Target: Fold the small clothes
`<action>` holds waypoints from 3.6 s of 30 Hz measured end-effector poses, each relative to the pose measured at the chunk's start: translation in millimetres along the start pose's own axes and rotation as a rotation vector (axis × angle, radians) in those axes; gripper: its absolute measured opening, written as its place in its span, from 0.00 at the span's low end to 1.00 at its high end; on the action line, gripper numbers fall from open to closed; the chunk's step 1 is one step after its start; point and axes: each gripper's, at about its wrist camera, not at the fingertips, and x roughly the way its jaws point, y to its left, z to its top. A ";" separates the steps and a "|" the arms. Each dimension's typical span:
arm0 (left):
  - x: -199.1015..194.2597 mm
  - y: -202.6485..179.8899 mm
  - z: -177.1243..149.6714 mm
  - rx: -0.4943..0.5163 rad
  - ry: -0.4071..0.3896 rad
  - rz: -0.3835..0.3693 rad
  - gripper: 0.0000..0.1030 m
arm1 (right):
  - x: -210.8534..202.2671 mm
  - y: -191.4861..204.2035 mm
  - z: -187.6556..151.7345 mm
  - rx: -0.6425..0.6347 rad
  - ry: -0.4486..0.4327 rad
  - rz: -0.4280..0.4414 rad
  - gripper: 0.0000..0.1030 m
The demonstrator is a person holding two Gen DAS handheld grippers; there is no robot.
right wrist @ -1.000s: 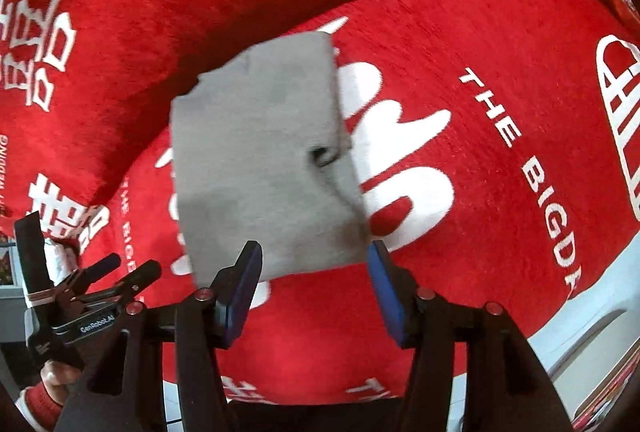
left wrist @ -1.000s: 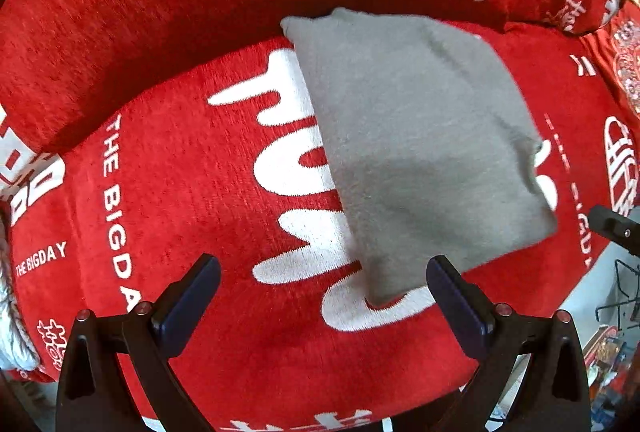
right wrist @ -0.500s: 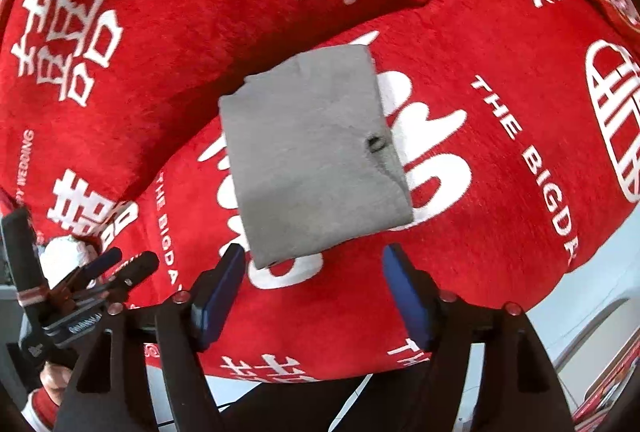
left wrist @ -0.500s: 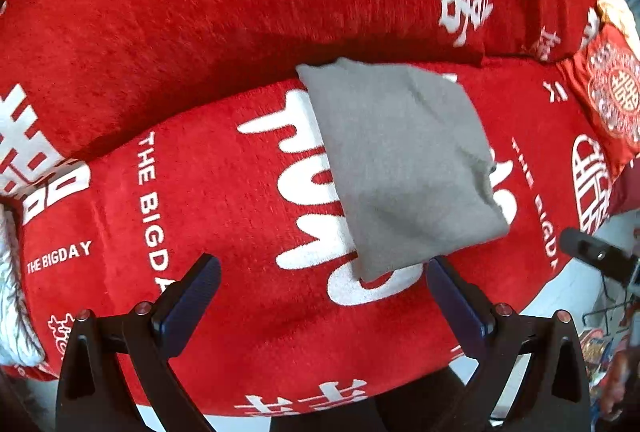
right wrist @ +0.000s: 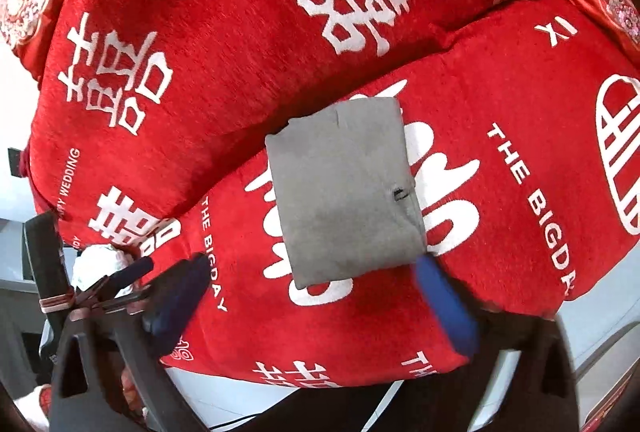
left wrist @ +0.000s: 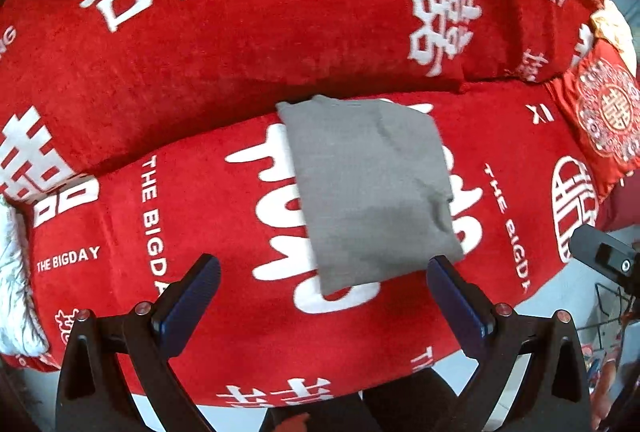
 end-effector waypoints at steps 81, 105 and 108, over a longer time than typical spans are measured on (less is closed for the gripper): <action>254.1 56.1 37.6 -0.191 0.159 -0.362 1.00 | 233.5 -151.9 86.0 0.094 0.288 0.385 1.00; 195.5 42.1 40.3 -0.174 0.044 -0.480 0.42 | 235.0 -117.1 78.7 0.166 0.320 0.532 0.32; 172.3 50.3 26.6 -0.160 0.027 -0.475 0.42 | 225.0 -98.3 69.5 0.125 0.344 0.558 0.32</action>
